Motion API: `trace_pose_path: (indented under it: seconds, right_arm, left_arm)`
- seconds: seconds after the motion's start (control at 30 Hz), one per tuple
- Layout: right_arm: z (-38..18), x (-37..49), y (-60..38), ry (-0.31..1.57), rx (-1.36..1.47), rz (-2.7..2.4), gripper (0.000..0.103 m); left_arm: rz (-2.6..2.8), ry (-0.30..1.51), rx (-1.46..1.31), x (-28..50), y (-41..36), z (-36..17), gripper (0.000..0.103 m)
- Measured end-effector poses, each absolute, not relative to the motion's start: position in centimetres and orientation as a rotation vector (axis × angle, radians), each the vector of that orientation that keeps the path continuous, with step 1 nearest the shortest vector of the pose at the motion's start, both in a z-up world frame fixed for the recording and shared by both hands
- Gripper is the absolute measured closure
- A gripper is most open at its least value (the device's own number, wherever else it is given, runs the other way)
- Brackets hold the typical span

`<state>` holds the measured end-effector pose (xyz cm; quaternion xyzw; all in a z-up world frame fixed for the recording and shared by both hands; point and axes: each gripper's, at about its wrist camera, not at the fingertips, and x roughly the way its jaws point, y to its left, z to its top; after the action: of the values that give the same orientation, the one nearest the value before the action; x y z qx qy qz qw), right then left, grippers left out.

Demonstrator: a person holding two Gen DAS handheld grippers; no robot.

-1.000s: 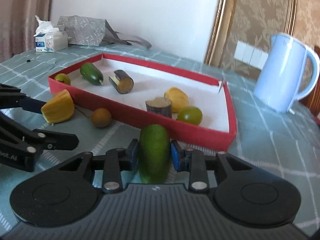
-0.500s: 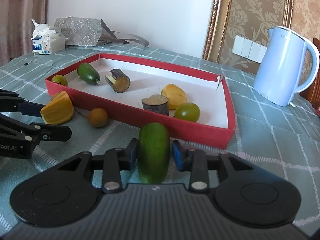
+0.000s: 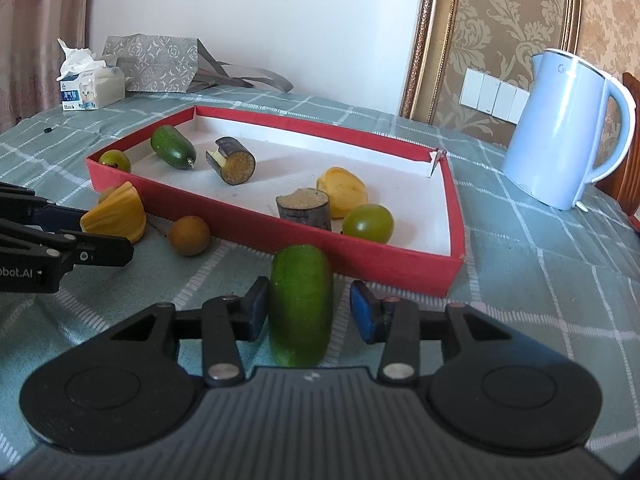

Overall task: Organize fruits
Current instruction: 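Grasp the long yellow chunk with left tool while right tool lifts the zucchini, then carry the yellow chunk into the tray and open left tool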

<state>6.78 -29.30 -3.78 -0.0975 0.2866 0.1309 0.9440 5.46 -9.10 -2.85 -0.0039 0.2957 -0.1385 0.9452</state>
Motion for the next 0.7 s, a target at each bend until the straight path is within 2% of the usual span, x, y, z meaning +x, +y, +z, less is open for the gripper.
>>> trace_pose_path:
  seconds: [0.13, 0.23, 0.43, 0.7]
  right_arm:
    - [-3.8, 6.8, -29.5, 0.589, -0.181, 0.272, 0.063]
    - [-3.7, 6.8, -29.6, 0.59, -0.175, 0.273, 0.063]
    - [-3.7, 6.9, -29.7, 0.593, -0.165, 0.278, 0.067]
    - [-3.7, 6.9, -29.8, 0.594, -0.163, 0.278, 0.067]
  left_arm:
    - [-0.275, 0.6, 0.007, 5.5, -9.5, -2.8, 0.062]
    - [-0.273, 0.568, -0.002, 5.1, -9.5, -2.5, 0.078]
    - [-0.267, 0.552, 0.02, 4.7, -9.8, -2.5, 0.079]
    - [-0.291, 0.506, -0.006, 3.9, -9.4, -2.0, 0.079]
